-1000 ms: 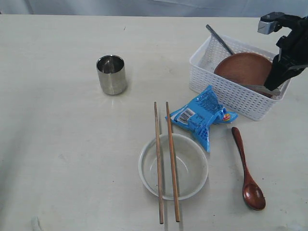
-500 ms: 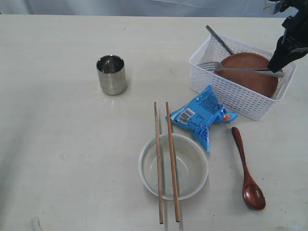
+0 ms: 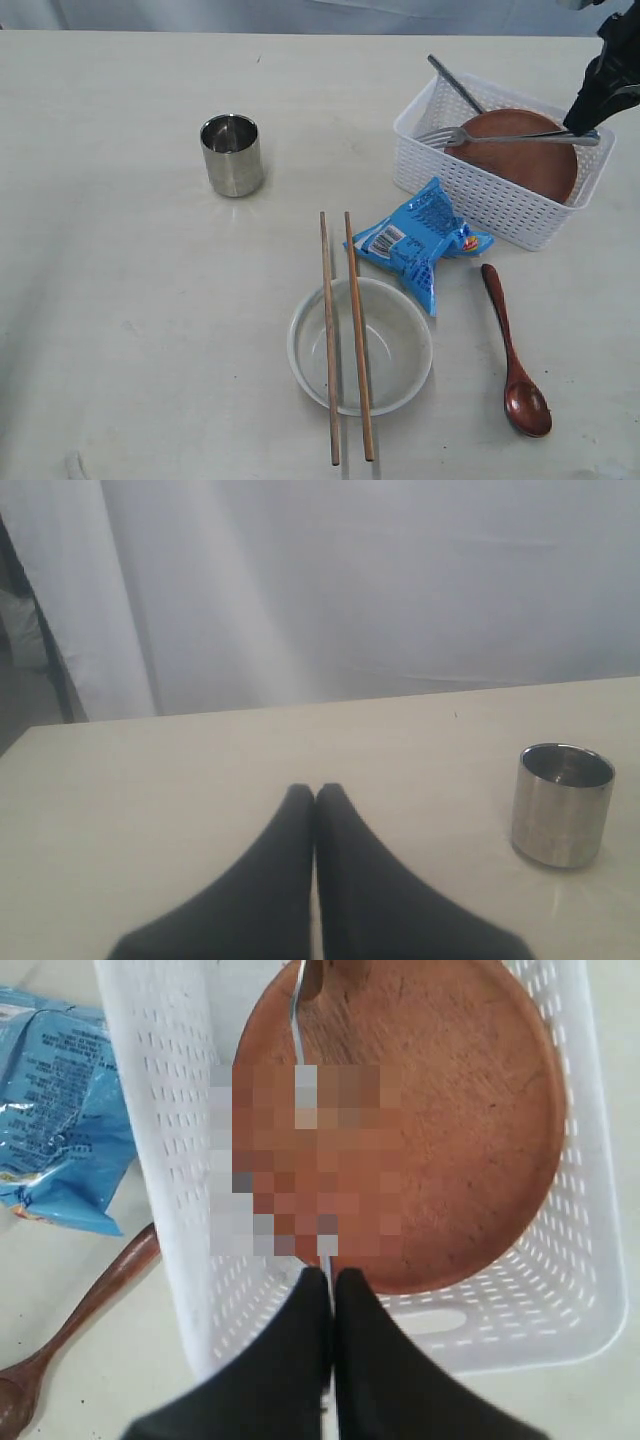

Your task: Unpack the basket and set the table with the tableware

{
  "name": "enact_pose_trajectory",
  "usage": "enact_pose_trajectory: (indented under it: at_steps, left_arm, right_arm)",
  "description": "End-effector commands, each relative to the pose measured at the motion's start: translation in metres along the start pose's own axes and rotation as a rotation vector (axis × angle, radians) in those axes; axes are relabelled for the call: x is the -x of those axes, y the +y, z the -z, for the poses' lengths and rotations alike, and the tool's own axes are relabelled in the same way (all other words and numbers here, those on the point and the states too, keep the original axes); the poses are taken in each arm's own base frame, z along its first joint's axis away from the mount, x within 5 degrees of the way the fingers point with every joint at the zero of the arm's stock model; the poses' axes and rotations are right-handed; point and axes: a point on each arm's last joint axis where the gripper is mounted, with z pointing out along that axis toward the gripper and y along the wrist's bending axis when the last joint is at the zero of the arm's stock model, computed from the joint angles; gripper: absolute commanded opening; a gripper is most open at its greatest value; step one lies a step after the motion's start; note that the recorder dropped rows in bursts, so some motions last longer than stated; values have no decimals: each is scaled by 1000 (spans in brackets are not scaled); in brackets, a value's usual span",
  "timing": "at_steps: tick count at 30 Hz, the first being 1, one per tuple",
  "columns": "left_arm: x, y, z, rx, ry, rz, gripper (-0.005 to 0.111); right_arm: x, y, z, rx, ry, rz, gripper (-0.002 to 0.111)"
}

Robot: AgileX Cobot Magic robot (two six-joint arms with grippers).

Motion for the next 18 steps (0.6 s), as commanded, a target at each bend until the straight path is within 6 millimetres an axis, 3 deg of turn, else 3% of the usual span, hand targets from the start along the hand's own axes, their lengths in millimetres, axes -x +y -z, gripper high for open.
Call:
enact_pose_trajectory:
  at_steps: [1,18]
  left_arm:
    - [-1,0,0,4,-1,3,0]
    - [-1,0,0,4,-1,3,0]
  right_arm:
    - [1,3,11,-23,-21,-6,0]
    - [0,3,9,-22,-12,-6,0]
